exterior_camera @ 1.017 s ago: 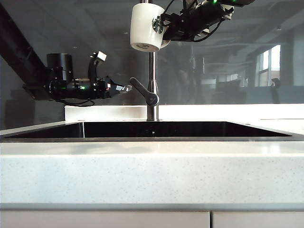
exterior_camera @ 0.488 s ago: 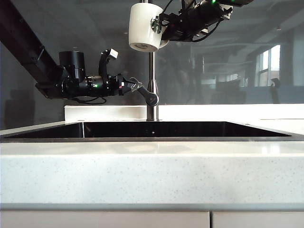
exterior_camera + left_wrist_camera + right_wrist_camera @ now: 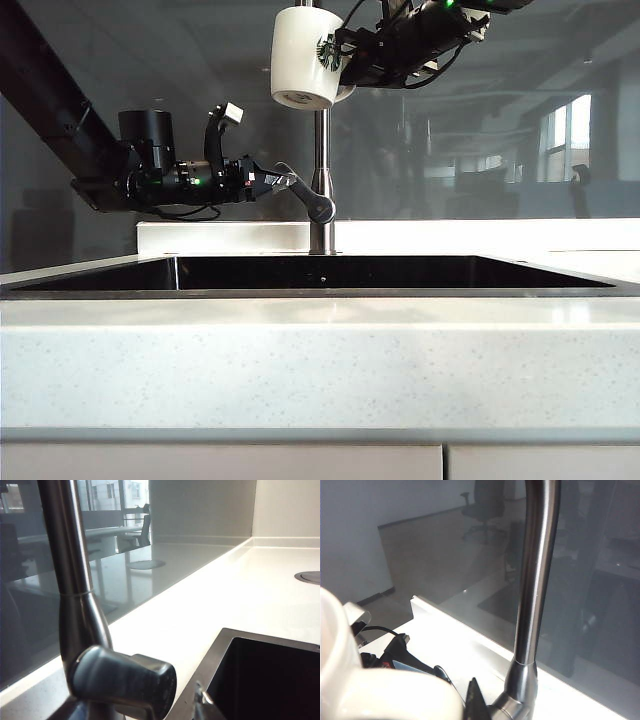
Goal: Pick up the mug next to the sink, go to the faucet to get some water, pour the water into the sink, and finally put the mug back to its place.
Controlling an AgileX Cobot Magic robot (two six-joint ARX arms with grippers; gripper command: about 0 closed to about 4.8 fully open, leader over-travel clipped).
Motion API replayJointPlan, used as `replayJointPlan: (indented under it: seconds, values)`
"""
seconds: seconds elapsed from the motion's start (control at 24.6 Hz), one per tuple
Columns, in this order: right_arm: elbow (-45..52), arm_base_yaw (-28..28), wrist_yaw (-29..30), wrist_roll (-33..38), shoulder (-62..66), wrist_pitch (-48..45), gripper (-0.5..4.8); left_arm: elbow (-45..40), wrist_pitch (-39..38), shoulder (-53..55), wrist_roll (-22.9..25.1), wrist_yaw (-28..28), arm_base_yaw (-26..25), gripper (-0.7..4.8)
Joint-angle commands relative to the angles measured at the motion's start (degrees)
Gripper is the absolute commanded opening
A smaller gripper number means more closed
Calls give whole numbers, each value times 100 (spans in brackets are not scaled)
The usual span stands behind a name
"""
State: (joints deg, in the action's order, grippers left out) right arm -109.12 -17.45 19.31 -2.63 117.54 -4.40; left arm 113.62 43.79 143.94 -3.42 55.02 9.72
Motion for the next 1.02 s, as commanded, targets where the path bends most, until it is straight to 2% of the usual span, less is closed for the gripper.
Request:
replayJointPlan:
  seconds: [0.04, 0.24, 0.65, 1.02]
  values:
    - [-92, -7, -4, 63, -66, -308, -5, 50, 616, -59, -284, 343, 46, 255]
    - [-92, -7, -13, -13, -66, -310, -5, 55, 938, -59, -603, 557, 46, 255]
    - [-92, -7, -28, -61, -66, -308, -5, 55, 966, -59, -848, 951, 46, 241]
    - [-92, 7, -28, -61, -66, -306, -5, 55, 973, -59, -741, 605, 42, 242]
